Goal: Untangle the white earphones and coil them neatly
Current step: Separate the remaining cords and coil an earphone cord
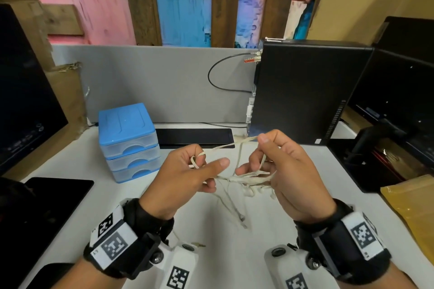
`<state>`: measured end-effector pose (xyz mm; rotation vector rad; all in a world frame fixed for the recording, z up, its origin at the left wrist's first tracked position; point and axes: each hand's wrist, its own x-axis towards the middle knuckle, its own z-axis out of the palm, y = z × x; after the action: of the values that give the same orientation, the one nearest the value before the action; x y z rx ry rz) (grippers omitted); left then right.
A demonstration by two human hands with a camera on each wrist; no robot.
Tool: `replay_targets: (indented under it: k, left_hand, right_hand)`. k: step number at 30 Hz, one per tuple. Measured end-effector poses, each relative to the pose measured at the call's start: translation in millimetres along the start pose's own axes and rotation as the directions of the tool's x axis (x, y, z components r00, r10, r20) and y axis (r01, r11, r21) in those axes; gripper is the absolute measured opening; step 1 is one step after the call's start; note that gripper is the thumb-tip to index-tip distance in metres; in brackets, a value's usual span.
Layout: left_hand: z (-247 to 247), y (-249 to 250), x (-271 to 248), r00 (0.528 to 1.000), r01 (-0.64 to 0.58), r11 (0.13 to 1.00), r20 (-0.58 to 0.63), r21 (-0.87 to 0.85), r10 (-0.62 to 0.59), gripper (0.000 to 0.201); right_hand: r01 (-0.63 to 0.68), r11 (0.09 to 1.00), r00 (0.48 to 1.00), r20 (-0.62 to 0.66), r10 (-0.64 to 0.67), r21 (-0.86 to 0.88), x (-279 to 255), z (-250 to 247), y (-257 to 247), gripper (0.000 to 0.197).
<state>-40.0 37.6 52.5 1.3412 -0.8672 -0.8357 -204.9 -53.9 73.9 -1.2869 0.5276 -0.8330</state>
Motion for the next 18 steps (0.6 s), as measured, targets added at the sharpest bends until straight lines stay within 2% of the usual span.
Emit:
replay_targets:
  k: [4, 8, 11, 14, 18]
  left_hand:
    - [-1.3, -4.2, -0.9, 0.997, 0.024, 0.996, 0.070, 0.085, -0.030, 0.058]
    - [-4.9, -1.1, -3.1, 0.979, 0.035, 0.974, 0.188, 0.224, -0.078, 0.037]
    - [-5.4, 0.6, -6.6, 0.970, -0.012, 0.955, 0.237, 0.296, -0.062, 0.027]
    - [-4.9, 3.7, -9.5, 0.961, -0.005, 0.963, 0.268, 0.269, -0.070, 0.012]
    - [-9.0, 4.3, -8.3, 0.973, 0.047, 0.990, 0.216, 0.135, -0.076, 0.015]
  right_hand:
    - [0.048, 0.998, 0.999, -0.011, -0.048, -0.035, -0.3, -0.9, -2.1, 0.021]
    - [0.090, 0.982, 0.995, -0.035, -0.097, -0.164, 1.0, -5.7, -1.8, 0.022]
    - [0.116, 0.973, 0.992, -0.016, -0.122, -0.198, -0.5, -5.0, -0.4, 0.022]
    - [0.129, 0.967, 0.991, -0.007, -0.134, -0.219, -3.1, -3.1, -1.9, 0.021]
    - [0.111, 0.945, 0.993, -0.010, -0.120, -0.306, -3.9, -4.1, -1.1, 0.021]
